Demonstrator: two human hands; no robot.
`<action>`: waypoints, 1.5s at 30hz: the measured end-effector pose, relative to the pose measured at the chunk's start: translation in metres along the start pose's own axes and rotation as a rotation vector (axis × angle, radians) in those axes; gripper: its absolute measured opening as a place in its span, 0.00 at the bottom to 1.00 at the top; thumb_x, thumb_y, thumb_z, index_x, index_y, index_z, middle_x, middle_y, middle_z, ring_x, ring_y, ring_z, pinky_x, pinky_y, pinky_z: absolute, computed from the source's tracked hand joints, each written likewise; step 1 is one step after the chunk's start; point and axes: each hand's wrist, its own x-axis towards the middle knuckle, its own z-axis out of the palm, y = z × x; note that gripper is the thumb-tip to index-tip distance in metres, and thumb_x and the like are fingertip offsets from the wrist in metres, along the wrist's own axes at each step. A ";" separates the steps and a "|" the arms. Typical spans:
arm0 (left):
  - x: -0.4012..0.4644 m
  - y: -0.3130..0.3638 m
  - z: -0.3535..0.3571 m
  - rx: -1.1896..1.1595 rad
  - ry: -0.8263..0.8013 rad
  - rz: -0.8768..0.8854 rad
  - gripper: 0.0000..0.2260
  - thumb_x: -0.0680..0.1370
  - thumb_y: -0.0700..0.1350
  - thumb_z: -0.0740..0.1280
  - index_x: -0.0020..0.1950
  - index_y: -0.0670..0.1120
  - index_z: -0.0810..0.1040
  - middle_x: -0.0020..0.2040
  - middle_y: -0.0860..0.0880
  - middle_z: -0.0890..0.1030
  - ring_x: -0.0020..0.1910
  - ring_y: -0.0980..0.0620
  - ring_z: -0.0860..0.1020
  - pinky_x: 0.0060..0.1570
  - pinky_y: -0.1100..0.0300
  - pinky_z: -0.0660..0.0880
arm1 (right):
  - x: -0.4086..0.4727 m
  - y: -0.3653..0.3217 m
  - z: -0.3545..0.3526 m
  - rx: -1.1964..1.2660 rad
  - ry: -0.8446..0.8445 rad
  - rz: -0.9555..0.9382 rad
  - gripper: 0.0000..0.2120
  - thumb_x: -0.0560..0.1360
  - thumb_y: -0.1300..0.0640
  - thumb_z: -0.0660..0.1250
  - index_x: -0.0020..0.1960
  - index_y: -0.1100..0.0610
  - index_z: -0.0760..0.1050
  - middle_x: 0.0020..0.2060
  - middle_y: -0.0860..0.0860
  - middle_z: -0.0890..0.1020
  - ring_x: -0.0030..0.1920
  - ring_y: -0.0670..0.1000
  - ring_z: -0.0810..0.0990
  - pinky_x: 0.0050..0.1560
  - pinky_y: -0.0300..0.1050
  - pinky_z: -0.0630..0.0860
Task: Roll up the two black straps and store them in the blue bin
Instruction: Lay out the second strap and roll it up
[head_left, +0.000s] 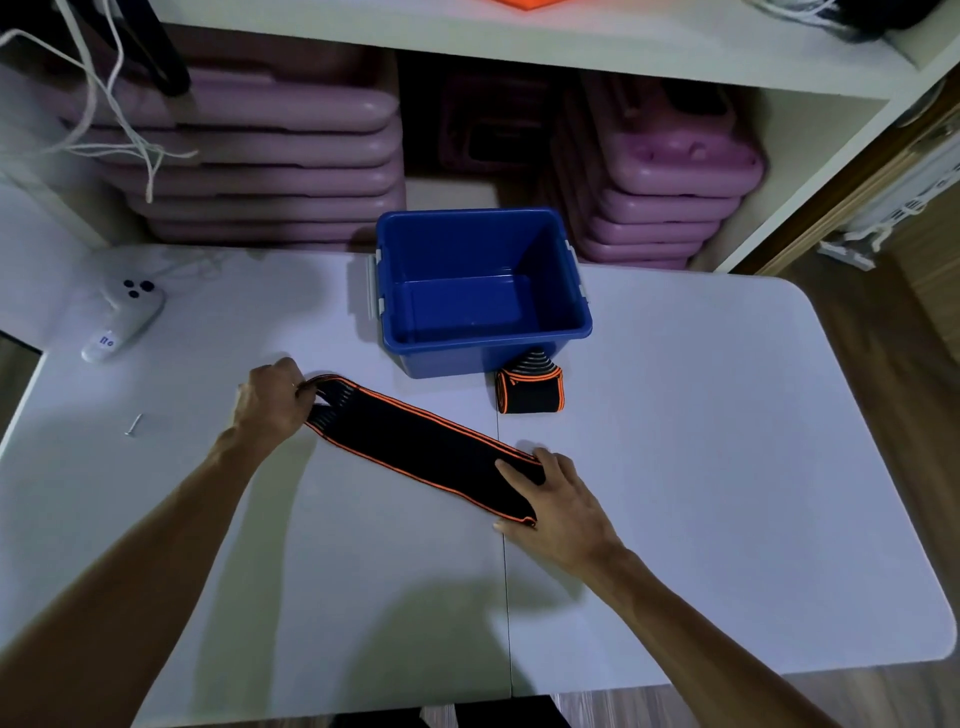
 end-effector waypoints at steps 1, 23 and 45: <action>-0.001 0.000 -0.001 -0.029 -0.035 -0.017 0.08 0.71 0.47 0.71 0.43 0.44 0.76 0.41 0.41 0.82 0.35 0.38 0.80 0.42 0.49 0.79 | 0.000 0.001 -0.001 0.033 -0.003 0.022 0.35 0.73 0.37 0.66 0.76 0.45 0.60 0.74 0.51 0.58 0.71 0.55 0.59 0.63 0.51 0.74; -0.083 0.012 0.014 -0.494 0.318 -0.024 0.20 0.77 0.44 0.67 0.66 0.42 0.67 0.63 0.38 0.66 0.47 0.39 0.76 0.53 0.48 0.75 | -0.026 -0.031 0.016 0.260 0.040 -0.035 0.35 0.73 0.36 0.65 0.75 0.48 0.60 0.71 0.48 0.59 0.67 0.51 0.60 0.64 0.51 0.73; -0.247 0.052 0.106 0.004 0.157 0.424 0.18 0.77 0.56 0.64 0.57 0.44 0.78 0.59 0.44 0.80 0.61 0.44 0.77 0.56 0.51 0.77 | 0.013 0.014 0.017 -0.060 0.117 -0.885 0.18 0.81 0.48 0.60 0.65 0.56 0.78 0.60 0.56 0.79 0.59 0.56 0.76 0.49 0.50 0.78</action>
